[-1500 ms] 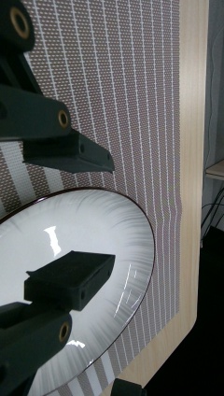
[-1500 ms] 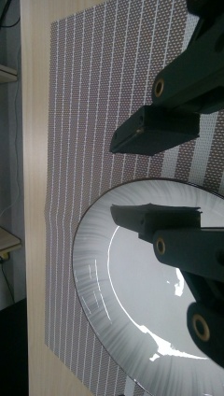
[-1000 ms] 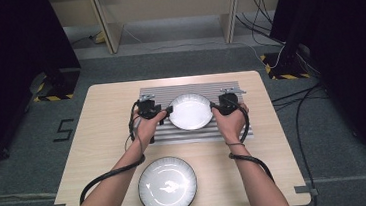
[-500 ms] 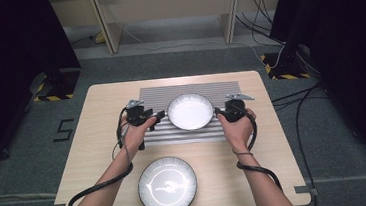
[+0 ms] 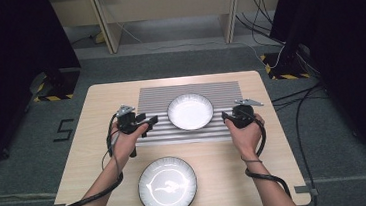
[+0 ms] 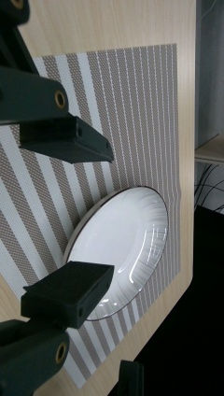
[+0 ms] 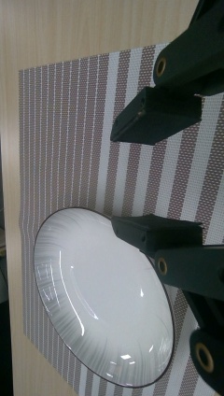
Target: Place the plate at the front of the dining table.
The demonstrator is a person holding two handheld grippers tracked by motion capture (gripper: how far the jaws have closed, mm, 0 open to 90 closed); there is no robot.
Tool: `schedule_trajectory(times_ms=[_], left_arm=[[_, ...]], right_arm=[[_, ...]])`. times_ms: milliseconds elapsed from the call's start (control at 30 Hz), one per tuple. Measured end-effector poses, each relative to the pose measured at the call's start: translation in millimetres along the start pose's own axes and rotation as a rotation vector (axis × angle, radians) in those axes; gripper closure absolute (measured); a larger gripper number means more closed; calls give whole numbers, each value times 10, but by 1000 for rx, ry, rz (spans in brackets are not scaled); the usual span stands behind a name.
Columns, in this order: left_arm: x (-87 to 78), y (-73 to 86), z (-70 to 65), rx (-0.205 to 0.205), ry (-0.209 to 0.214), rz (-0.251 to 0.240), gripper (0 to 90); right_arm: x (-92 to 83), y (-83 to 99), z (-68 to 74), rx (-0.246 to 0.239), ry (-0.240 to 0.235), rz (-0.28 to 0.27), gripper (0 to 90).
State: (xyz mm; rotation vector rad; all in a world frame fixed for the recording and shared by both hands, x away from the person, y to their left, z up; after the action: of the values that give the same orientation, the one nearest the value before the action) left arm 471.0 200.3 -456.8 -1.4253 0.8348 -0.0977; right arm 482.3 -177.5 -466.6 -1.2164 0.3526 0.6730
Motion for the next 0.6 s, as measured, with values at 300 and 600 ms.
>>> schedule_trajectory(times_ms=[300,600], left_arm=[[-146,121,-33,11,-3,-13,379],[-265,217,-87,19,2,-21,378]], right_arm=[[-118,95,-17,-4,-6,-5,523],[-219,189,9,-15,-18,-8,520]])
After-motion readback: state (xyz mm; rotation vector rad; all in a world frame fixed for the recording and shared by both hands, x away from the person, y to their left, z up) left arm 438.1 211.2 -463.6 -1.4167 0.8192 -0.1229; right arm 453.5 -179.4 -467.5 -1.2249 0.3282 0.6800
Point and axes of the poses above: each handheld gripper's, and its own axes: x roughly forward along the jaws, y roughly out of its underside, z roughly to its left, the point moved 1 cm from there along x, roughly forward along the jaws, and after that the axes turned 13 degrees about x, right-handed, at the moved point
